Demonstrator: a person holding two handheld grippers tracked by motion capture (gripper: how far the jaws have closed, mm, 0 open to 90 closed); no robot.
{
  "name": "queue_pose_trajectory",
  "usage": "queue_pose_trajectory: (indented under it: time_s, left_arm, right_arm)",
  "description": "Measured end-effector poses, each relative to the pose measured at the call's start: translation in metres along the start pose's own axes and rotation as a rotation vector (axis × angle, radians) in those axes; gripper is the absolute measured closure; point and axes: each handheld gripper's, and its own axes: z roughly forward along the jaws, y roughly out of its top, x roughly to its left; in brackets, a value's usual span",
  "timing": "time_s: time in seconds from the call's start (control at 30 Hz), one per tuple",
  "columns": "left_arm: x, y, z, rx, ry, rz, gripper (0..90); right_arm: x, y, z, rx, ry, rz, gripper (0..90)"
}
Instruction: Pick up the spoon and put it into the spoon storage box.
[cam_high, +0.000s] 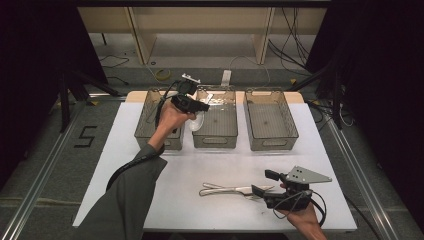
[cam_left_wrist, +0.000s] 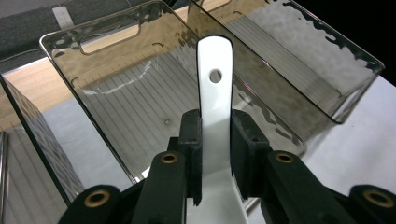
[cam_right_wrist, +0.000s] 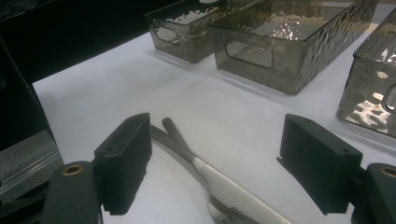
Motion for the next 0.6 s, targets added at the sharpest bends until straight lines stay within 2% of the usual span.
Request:
queue_pose_trajectory:
  time_s: [0.6]
  left_arm:
    - [0.003, 0.005, 0.02, -0.009, 0.026, -0.029, 74.9]
  right_arm:
    - [0.001, 0.0, -0.001, -0.001, 0.006, -0.001, 26.0]
